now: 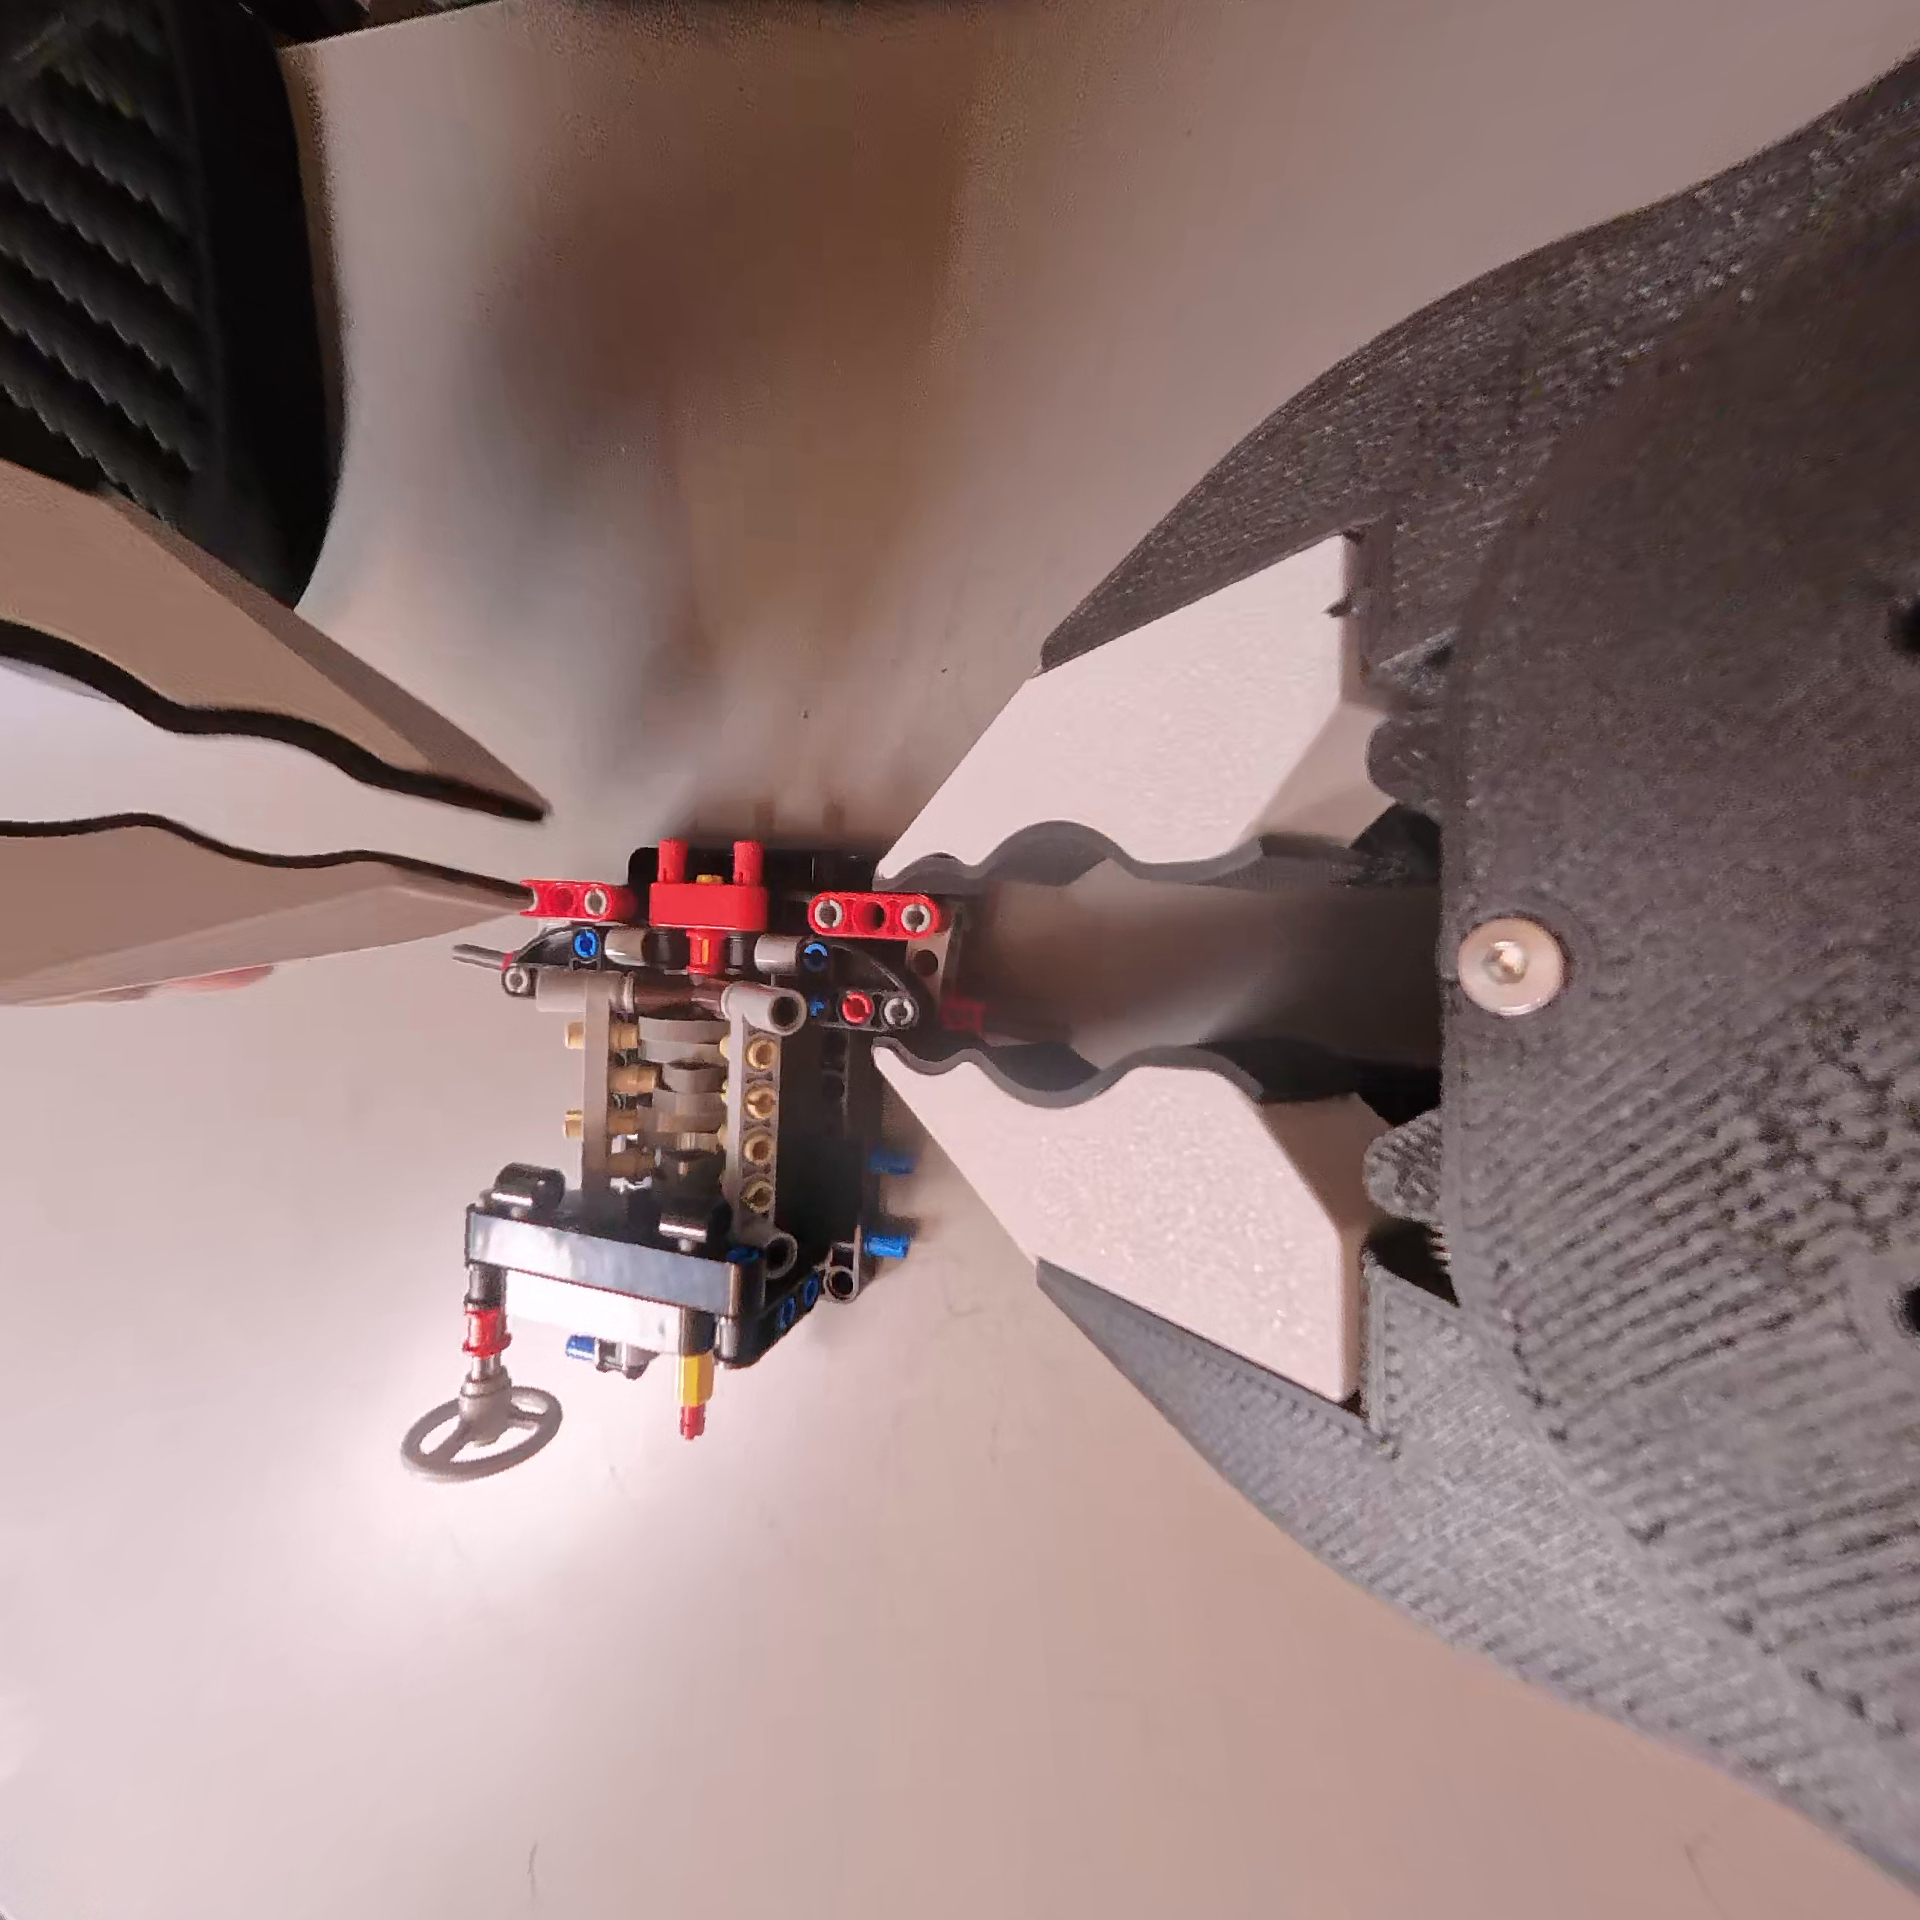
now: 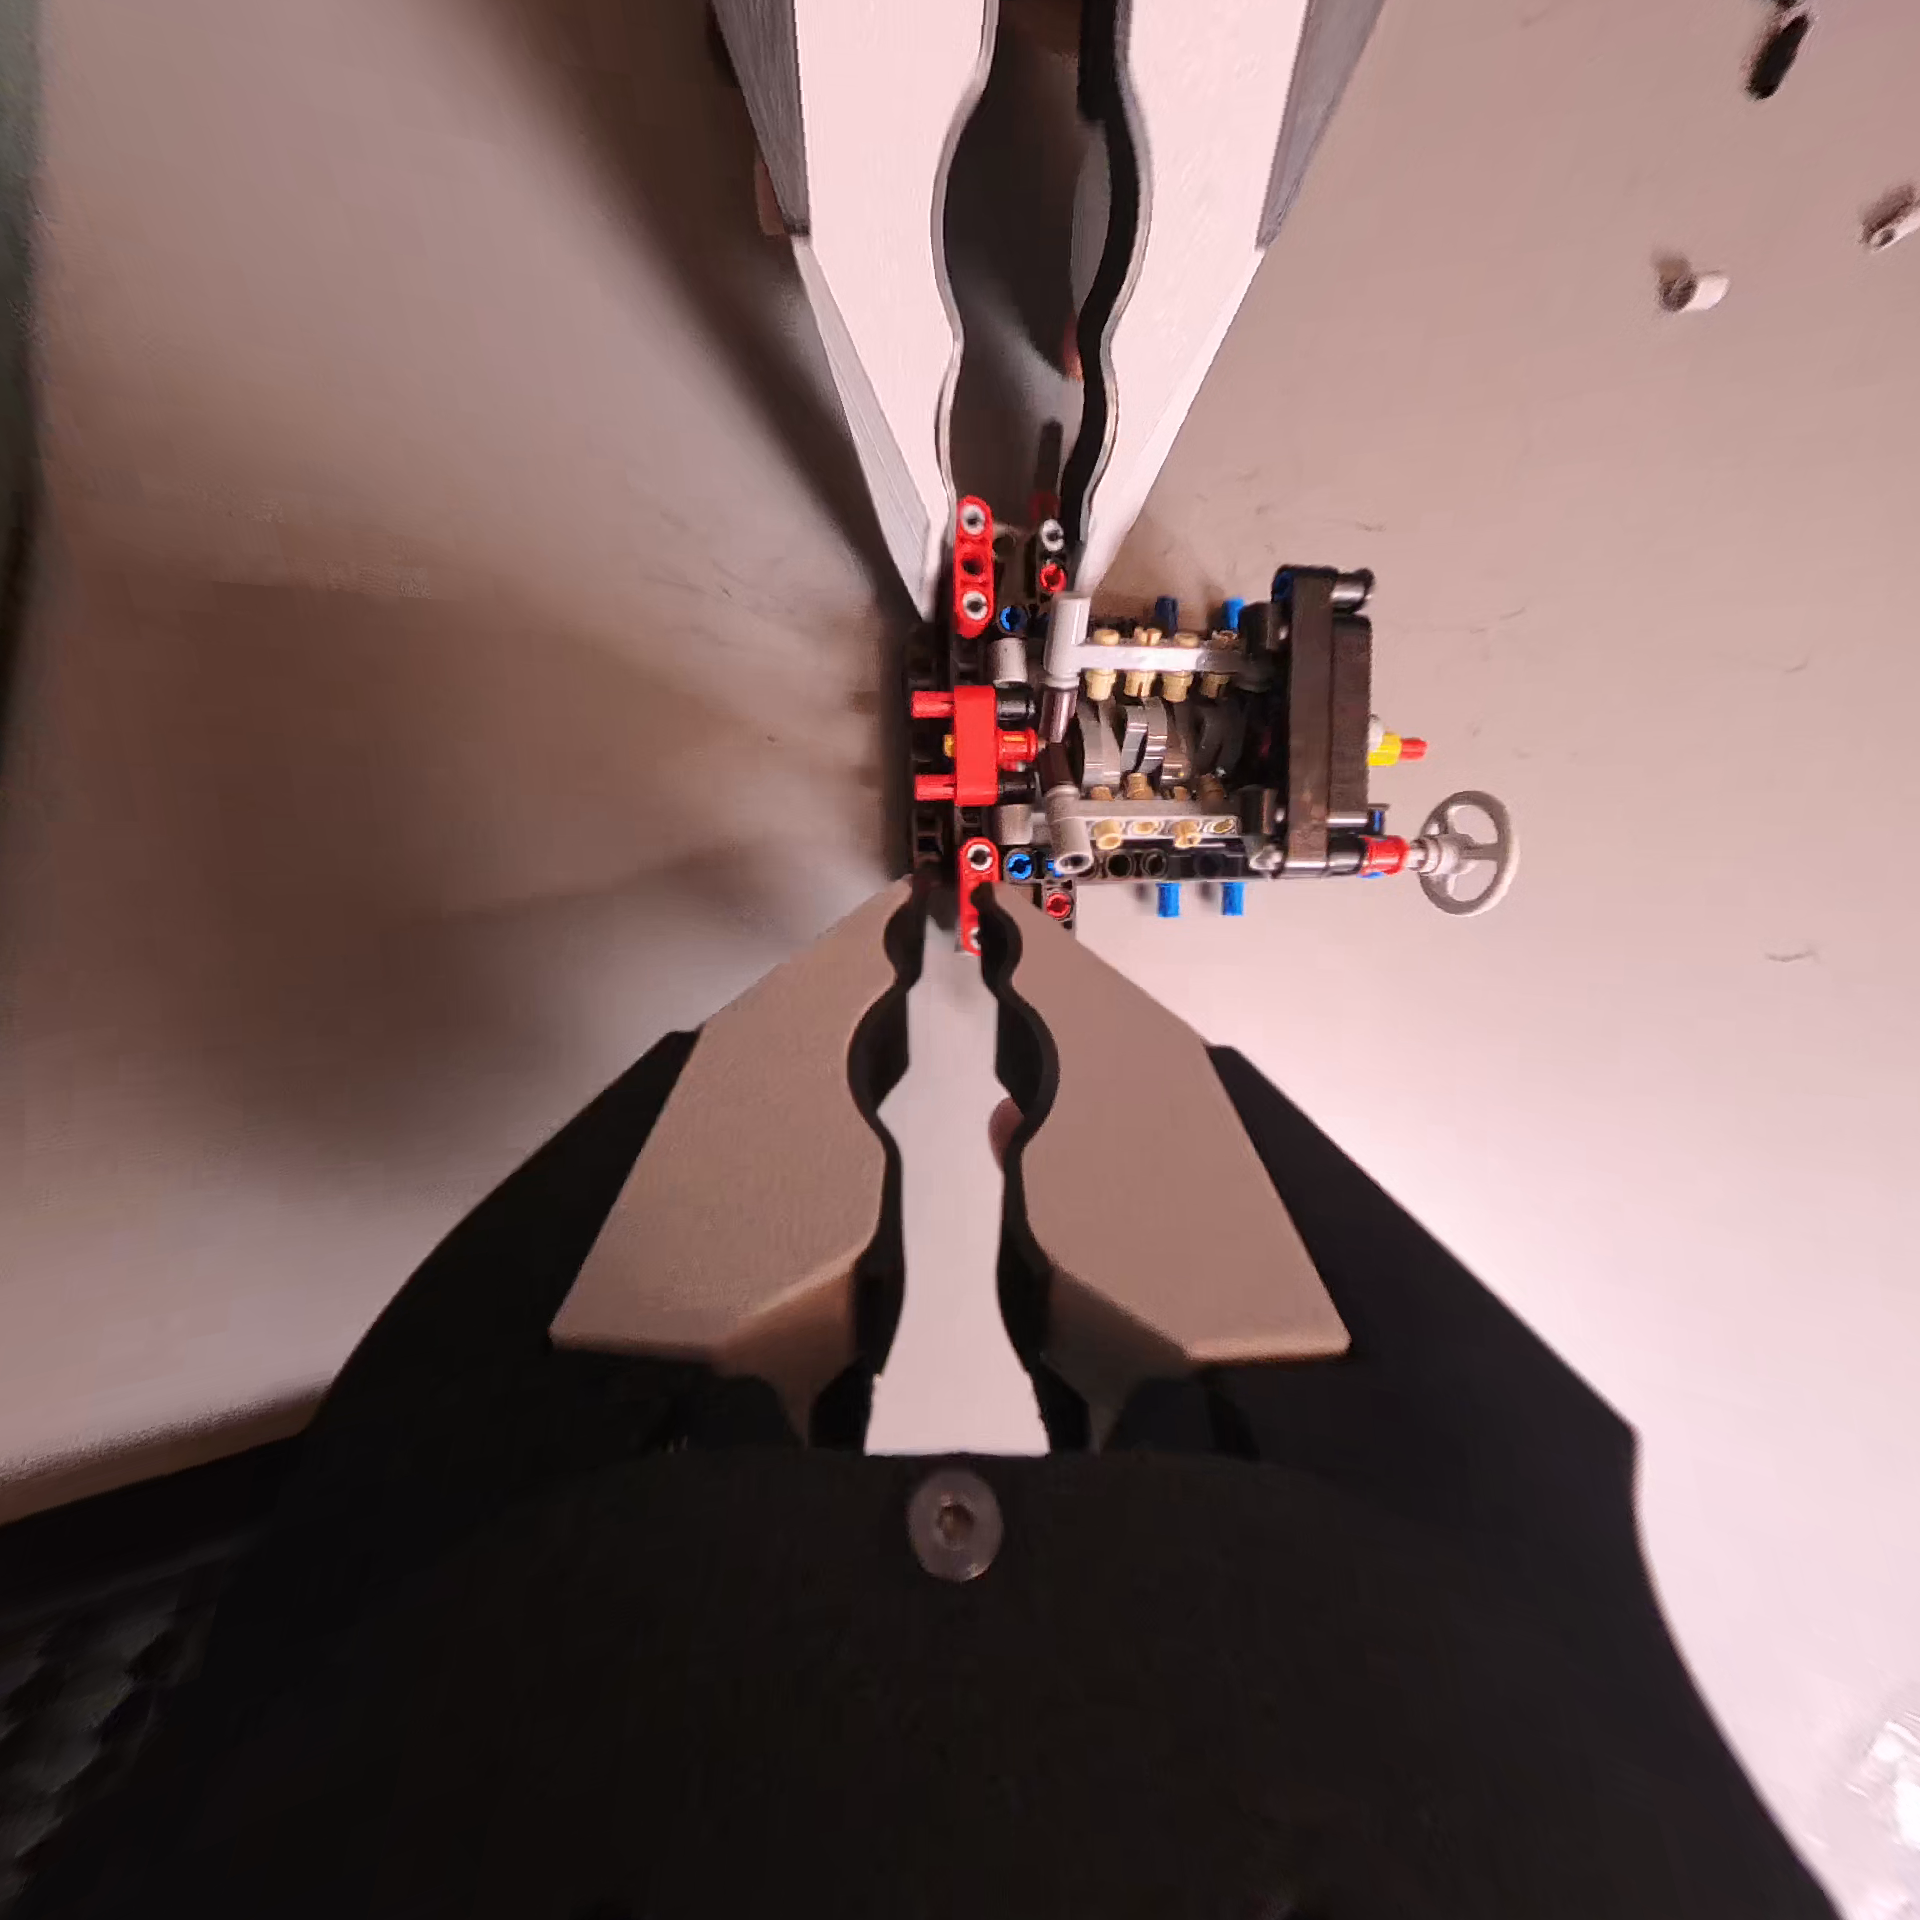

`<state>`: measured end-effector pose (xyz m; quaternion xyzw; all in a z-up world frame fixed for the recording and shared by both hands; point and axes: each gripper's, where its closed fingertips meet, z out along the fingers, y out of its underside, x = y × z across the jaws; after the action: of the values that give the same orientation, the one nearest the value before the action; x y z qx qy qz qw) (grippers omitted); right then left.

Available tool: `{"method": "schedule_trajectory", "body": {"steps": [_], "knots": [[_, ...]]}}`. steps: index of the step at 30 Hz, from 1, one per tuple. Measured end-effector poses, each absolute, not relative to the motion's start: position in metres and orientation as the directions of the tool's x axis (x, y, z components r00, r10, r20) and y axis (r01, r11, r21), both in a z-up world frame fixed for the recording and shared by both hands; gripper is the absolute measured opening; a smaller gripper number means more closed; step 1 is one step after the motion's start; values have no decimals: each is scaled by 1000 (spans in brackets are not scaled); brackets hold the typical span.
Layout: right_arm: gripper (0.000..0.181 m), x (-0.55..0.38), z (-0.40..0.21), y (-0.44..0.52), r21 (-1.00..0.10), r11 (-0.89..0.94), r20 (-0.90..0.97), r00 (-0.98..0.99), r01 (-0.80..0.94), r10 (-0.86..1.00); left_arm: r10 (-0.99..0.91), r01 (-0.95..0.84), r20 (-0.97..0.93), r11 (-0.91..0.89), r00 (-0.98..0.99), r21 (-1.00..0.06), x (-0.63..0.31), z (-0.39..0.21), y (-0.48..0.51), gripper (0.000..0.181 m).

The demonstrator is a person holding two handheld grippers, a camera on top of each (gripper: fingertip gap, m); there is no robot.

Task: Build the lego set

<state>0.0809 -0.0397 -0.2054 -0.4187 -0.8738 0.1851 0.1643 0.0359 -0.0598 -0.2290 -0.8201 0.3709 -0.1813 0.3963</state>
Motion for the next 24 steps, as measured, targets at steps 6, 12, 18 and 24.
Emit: {"method": "schedule_trajectory", "body": {"steps": [6, 12, 18, 24], "knots": [[26, 91, -203, -29, -599, 434, 139, -446, 673, 884, -754, -453, -6, -389, 657, -802, 34, -223, -58, 31], [49, 87, -216, -16, -689, 338, 129, -351, 641, 927, -746, -413, 36, -408, 665, -814, 36, -221, -56, 36], [25, 74, -220, -20, -723, 352, 129, -384, 595, 914, -739, -420, 33, -419, 673, -805, 37, -224, -54, 23], [25, 74, -220, -20, -754, 340, 125, -386, 562, 914, -744, -412, 54, -427, 666, -805, 36, -224, -54, 23]]}}
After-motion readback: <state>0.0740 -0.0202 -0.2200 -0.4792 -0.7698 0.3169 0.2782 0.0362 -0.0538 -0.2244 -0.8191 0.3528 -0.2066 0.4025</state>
